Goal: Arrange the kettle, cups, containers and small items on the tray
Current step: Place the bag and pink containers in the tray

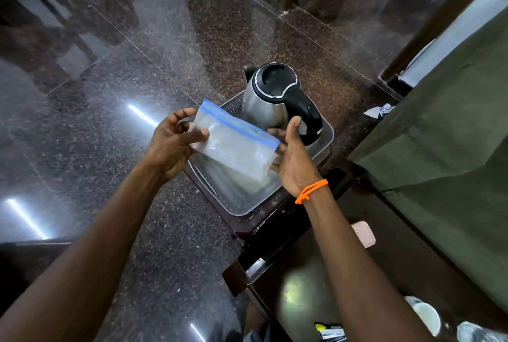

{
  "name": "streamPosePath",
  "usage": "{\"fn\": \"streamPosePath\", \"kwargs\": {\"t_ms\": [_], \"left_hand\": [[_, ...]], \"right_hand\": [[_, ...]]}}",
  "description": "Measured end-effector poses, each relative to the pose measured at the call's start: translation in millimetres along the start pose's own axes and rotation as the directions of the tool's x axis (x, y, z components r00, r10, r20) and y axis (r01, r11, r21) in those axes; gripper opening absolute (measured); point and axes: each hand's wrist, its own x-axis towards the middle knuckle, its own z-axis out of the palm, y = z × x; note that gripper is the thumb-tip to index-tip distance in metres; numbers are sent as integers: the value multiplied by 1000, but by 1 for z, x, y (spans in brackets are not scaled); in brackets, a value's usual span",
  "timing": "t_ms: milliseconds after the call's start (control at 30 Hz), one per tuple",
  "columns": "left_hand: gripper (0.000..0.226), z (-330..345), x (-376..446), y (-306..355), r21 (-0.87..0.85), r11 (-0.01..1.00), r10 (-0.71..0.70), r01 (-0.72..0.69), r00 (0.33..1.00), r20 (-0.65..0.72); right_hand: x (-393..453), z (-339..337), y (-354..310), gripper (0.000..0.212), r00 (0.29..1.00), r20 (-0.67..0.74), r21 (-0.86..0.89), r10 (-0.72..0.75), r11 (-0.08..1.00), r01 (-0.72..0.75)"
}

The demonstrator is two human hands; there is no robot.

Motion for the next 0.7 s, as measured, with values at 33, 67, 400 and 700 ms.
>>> {"fn": "streamPosePath", "kwargs": {"t_ms": [33, 67, 400, 700], "left_hand": [[49, -3, 3, 1, 37, 999, 7, -8, 999, 32], [50, -5, 6, 2, 86, 996, 7, -12, 998, 64], [48, -7, 37, -33, 849, 522, 145, -82, 989, 6], [35, 14, 19, -63, 947, -171, 52, -273, 957, 285]], "right_hand": [[5, 2, 1, 51, 999, -31, 10, 29, 1000, -29], [9, 3, 3, 35, 996, -80, -49, 34, 998, -38], [26, 29, 55, 21, 933, -88, -731, -348, 659, 177], [46, 32, 69, 34, 964, 49, -929, -260, 343, 140]]}}
